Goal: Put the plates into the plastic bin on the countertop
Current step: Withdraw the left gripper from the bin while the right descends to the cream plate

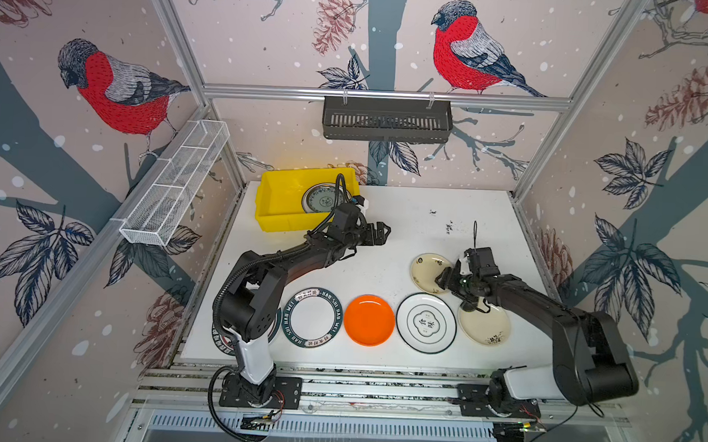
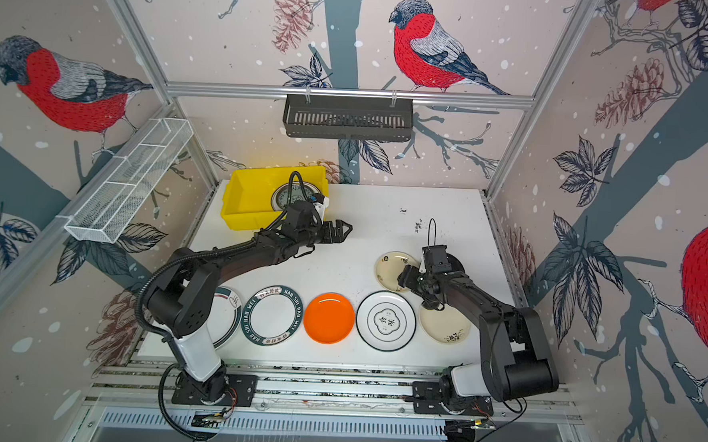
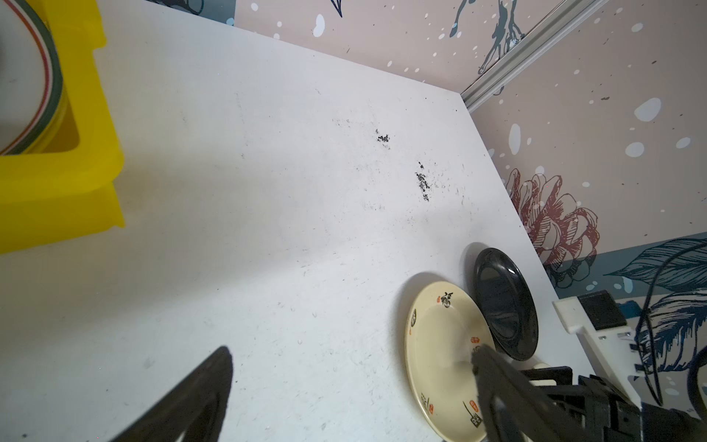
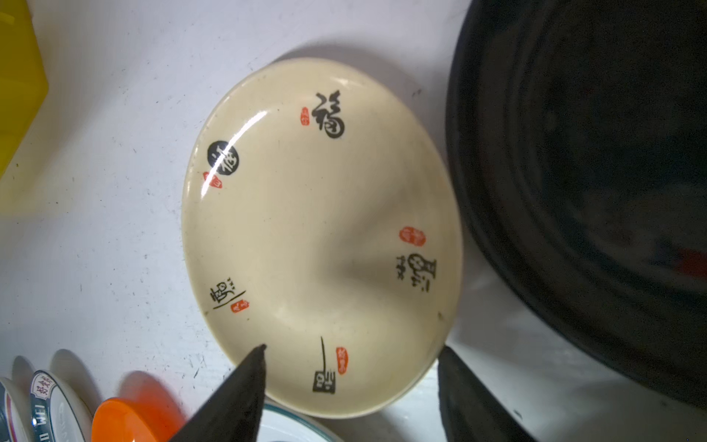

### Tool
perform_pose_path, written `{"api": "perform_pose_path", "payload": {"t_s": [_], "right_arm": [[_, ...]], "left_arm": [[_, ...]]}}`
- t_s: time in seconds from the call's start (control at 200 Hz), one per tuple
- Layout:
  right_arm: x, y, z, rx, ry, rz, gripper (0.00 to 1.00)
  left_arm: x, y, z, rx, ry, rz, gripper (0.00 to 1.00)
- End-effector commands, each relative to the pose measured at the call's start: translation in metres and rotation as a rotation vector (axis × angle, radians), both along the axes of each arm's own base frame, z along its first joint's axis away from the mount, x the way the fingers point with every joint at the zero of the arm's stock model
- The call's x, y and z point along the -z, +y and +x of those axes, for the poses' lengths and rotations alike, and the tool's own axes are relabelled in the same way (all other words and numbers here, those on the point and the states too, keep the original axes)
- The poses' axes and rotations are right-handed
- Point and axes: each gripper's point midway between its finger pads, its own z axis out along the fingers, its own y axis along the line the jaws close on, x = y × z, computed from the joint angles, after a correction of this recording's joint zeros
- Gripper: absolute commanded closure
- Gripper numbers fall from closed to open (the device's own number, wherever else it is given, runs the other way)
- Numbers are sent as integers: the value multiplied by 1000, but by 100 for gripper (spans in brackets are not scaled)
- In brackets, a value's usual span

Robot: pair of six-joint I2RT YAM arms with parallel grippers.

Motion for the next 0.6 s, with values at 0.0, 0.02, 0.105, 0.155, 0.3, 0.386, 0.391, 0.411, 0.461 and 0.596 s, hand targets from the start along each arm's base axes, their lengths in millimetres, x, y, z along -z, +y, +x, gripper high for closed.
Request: {"api": "perform_pose_path", "payload": {"t_s": [0.0, 0.02, 0.105, 0.155, 0.3, 0.386, 0.391, 0.411, 0.461, 0.596], "right_arm": [[-3, 5, 8, -23, -27, 22, 39], [-2, 5, 8, -22, -25, 24, 41], [-1, 5, 10, -16, -24, 31, 46], [1, 4, 11, -11, -25, 33, 46], [5, 5, 17, -1, -23, 52, 53], [8, 6, 20, 4, -20, 60, 53], [8, 6, 20, 3, -20, 61, 53], [9, 7, 21, 5, -19, 63, 54], [11, 7, 23, 11, -21, 67, 54], [15, 7, 30, 24, -26, 90, 59]], "left_arm": [[-7, 0, 2, 6, -26, 4, 3], [-9, 0, 1, 5, -28, 4, 3], [-12, 2, 1, -1, -37, 8, 3], [-13, 4, 1, -5, -41, 13, 3], [-16, 7, 2, -7, -46, 23, 3], [-17, 10, 3, -11, -48, 27, 3], [-17, 11, 3, -11, -48, 27, 3], [-17, 11, 3, -11, -48, 28, 3], [-18, 13, 3, -16, -49, 32, 3], [-17, 23, 4, -34, -44, 49, 3]]}}
